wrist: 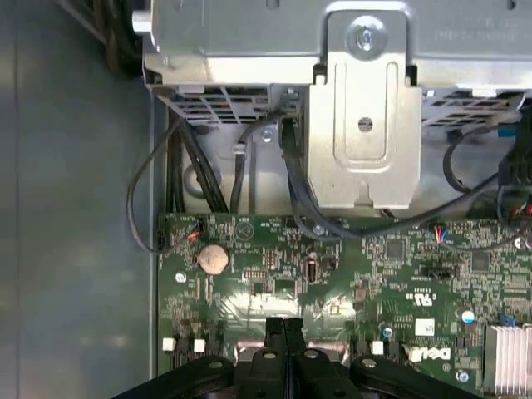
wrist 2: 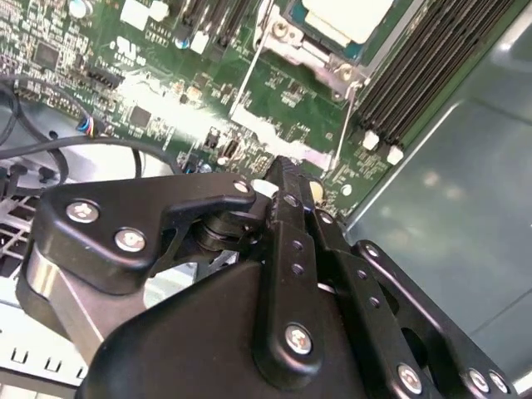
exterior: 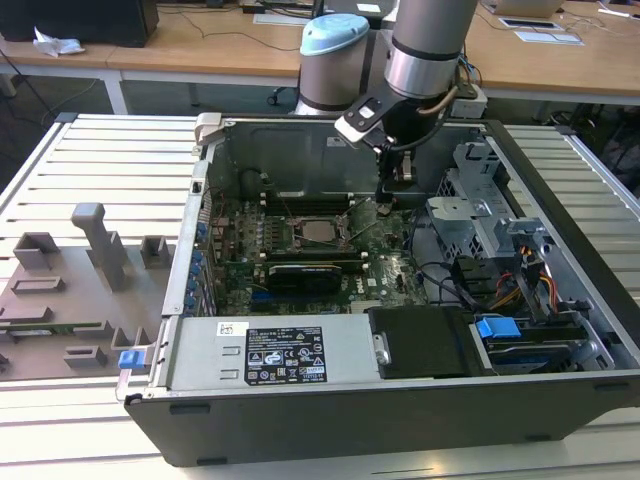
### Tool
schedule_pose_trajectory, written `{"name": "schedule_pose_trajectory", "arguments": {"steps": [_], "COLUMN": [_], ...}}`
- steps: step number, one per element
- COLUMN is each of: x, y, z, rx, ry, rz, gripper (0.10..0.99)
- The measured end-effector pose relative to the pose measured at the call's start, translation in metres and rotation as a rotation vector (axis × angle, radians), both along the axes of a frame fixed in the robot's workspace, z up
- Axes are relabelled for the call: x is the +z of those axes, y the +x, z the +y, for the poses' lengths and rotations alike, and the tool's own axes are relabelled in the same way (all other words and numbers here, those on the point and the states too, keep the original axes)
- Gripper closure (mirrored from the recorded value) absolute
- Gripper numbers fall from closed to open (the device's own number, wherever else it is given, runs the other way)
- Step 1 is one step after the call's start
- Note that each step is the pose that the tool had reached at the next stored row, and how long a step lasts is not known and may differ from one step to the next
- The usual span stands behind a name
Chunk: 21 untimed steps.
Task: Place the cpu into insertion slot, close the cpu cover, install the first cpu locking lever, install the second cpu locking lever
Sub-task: 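Close the cpu cover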
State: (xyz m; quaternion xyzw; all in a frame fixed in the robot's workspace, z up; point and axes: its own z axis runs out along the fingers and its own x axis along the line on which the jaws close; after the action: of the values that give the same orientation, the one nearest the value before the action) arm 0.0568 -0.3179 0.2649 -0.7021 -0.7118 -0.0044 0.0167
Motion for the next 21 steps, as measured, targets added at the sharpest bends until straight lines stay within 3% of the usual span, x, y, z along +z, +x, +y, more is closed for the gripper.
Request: {"name": "schedule_pose_trajectory", "arguments": {"steps": [7,11,14,16,19,21], "x": [-0.0109,-0.012,-0.007,-0.0114,-0.0177,-0.0189], "y": [0.0063,0.0083,0.0094,0.0118,0.0104,0.0039], "z": [0.0002,0.0004,0.0006,0.0005,0.0005,0.0006], "rx": [0.0,0.0,0.0,0.0,0.0,0.0], "ry": [0.0,0.0,0.0,0.0,0.0,0.0], "rz": [0.0197,0.0222,0.0222,0.0314,0.0335,0.0336], "gripper": [0.98,0.98,0.98,0.98,0.98,0.98]}}
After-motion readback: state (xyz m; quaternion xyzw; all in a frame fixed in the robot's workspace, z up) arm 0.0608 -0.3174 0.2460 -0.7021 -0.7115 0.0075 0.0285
